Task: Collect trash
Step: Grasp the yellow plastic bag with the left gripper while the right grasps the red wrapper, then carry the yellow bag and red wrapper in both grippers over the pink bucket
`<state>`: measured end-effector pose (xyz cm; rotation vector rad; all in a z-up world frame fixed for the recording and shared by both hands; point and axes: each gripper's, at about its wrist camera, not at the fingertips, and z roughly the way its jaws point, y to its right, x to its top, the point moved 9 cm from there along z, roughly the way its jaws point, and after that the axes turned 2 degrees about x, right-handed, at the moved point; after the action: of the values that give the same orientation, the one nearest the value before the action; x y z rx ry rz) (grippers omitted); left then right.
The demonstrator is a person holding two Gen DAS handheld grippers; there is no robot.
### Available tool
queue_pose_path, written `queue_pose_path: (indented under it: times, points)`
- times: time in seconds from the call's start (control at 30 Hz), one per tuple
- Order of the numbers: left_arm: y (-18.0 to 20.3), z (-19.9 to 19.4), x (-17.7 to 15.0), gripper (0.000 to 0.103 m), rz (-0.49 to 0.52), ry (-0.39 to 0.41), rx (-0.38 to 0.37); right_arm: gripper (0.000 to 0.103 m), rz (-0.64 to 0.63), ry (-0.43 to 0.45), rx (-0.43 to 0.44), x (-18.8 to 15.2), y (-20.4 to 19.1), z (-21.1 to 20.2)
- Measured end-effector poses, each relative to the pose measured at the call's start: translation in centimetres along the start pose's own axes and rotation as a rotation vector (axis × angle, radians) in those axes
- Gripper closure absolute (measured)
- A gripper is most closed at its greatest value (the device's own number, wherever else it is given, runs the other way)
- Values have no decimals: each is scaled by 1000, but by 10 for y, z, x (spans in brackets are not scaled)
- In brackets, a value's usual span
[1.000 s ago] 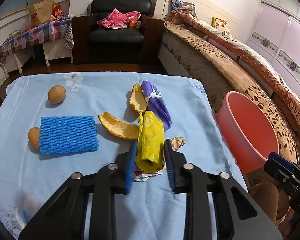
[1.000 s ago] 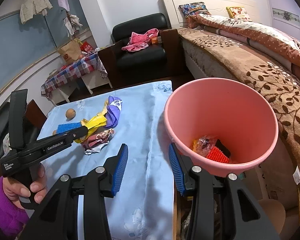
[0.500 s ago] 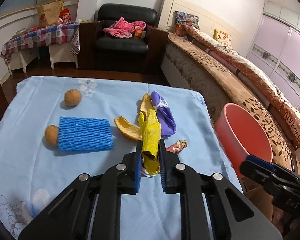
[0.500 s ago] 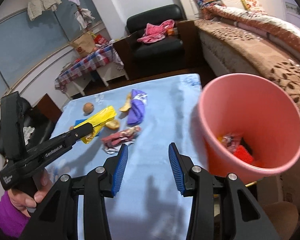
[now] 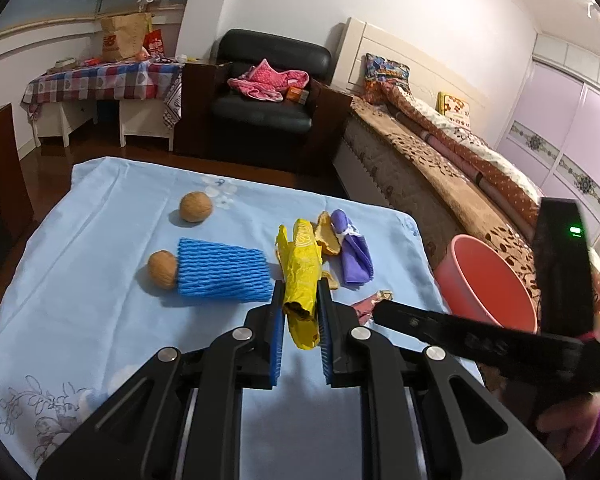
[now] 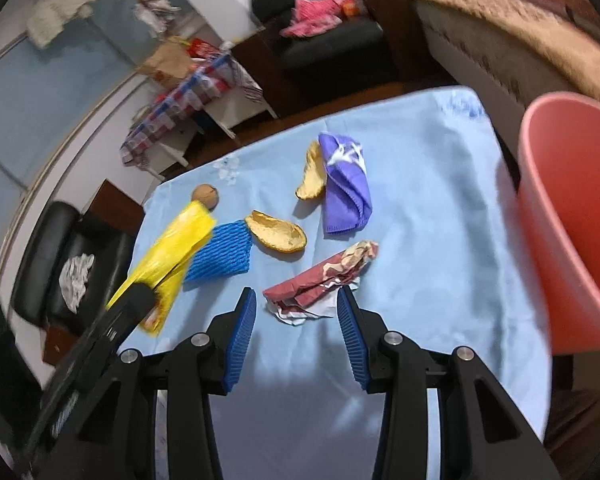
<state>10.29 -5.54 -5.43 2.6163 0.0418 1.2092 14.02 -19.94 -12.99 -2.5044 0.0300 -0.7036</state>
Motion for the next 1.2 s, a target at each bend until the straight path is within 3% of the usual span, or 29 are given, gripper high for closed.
queue_pose_path:
  times: [0.23,0.47,0.57,0.83,1.2]
  points:
    - [-13,-6,-3,88,-29,7,-5,60,101,-21,-66,3,8,26]
    - [-17,-5,-8,88,-46,-1,-13,60,78,-18,-123,2,7,41]
    - [-18,-6,-8,88,-47,-1,-14,71,66,-22,-131,0,9,44]
    - [-20,-4,-9,88,-48,-8,-12,82,7,-27,-93,-4,12,33]
    - [-10,-2,-9,88,-30,-12,-7,83,-116,15,-53,-13,10,-5]
